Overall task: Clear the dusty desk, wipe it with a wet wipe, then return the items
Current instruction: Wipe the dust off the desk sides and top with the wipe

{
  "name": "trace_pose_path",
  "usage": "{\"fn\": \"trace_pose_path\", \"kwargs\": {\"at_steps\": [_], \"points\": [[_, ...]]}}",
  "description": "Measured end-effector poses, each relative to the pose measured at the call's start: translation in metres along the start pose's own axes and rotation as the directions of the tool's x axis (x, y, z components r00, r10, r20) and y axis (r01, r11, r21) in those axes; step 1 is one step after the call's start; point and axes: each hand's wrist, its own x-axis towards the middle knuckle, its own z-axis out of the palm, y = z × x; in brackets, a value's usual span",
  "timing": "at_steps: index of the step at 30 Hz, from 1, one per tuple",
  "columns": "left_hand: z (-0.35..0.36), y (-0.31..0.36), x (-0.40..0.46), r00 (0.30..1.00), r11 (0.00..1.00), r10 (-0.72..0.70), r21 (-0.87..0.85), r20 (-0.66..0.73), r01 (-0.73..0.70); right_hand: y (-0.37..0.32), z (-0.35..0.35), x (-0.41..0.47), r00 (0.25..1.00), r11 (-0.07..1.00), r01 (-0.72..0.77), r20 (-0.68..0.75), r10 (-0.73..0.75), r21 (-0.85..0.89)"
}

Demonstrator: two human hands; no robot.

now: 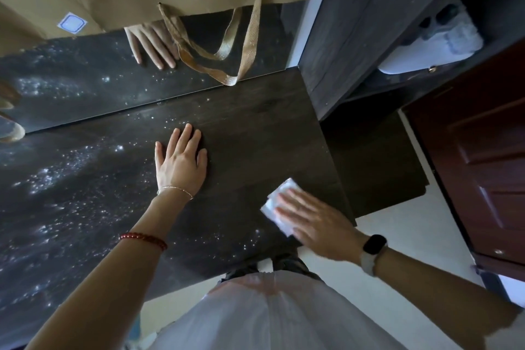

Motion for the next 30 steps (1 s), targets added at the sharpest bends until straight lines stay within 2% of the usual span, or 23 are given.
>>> {"fn": "trace_pose_path", "kwargs": {"at_steps": [2, 4, 6, 7, 9, 12, 14, 17, 22, 24, 26, 28, 30], "points": [[0.000, 0.003, 0.000, 1.000, 1.000, -0.008, 0.016, 0.009, 0.008, 0.031, -0.006, 0.005, 0.963, 0.964, -0.262, -0.057, 0.264, 0.046], [0.000, 0.007, 0.000, 1.000, 0.999, -0.017, 0.049, 0.020, 0.016, 0.046, -0.009, 0.030, 0.880, 0.885, -0.453, -0.104, 0.463, 0.105], [-0.001, 0.014, 0.000, 1.000, 0.997, -0.017, 0.075, 0.019, 0.016, 0.045, -0.005, 0.051, 0.818, 0.828, -0.544, -0.136, 0.559, 0.136], [-0.001, 0.019, -0.001, 1.000, 0.997, -0.014, 0.072, 0.006, 0.014, 0.043, -0.002, 0.052, 0.810, 0.827, -0.549, -0.168, 0.562, 0.121], [0.000, 0.032, -0.008, 0.999, 0.999, 0.020, 0.037, -0.026, -0.019, 0.031, 0.005, 0.027, 0.833, 0.850, -0.522, -0.171, 0.526, 0.072], [0.009, 0.055, -0.030, 0.990, 0.990, 0.142, -0.019, -0.023, -0.143, -0.007, 0.010, -0.032, 0.880, 0.882, -0.467, -0.064, 0.471, 0.067], [0.019, 0.067, -0.048, 0.980, 0.980, 0.201, -0.010, -0.010, -0.201, -0.011, 0.010, -0.046, 0.905, 0.907, -0.416, -0.066, 0.420, 0.065], [0.033, 0.076, -0.067, 0.983, 0.983, 0.183, -0.001, 0.022, -0.183, 0.022, 0.003, -0.015, 0.923, 0.927, -0.370, -0.091, 0.374, 0.062], [0.044, 0.076, -0.071, 0.990, 0.990, 0.140, -0.021, -0.023, -0.140, 0.077, -0.019, 0.066, 0.905, 0.904, -0.407, -0.078, 0.418, 0.132], [0.044, 0.076, -0.069, 0.993, 0.991, 0.119, -0.052, -0.016, -0.120, 0.076, -0.012, 0.060, 0.904, 0.913, -0.386, -0.145, 0.403, 0.132], [0.045, 0.075, -0.070, 0.993, 0.991, 0.118, -0.058, -0.031, -0.120, 0.051, 0.000, 0.025, 0.939, 0.954, -0.279, -0.179, 0.295, 0.109], [0.045, 0.074, -0.070, 0.991, 0.990, 0.132, -0.048, -0.036, -0.134, 0.016, 0.013, -0.020, 0.990, 0.989, -0.088, -0.104, 0.100, 0.121], [0.046, 0.073, -0.071, 0.989, 0.989, 0.140, -0.041, -0.038, -0.142, 0.004, 0.018, -0.046, 0.998, 0.992, 0.045, -0.038, -0.041, 0.118]]}}
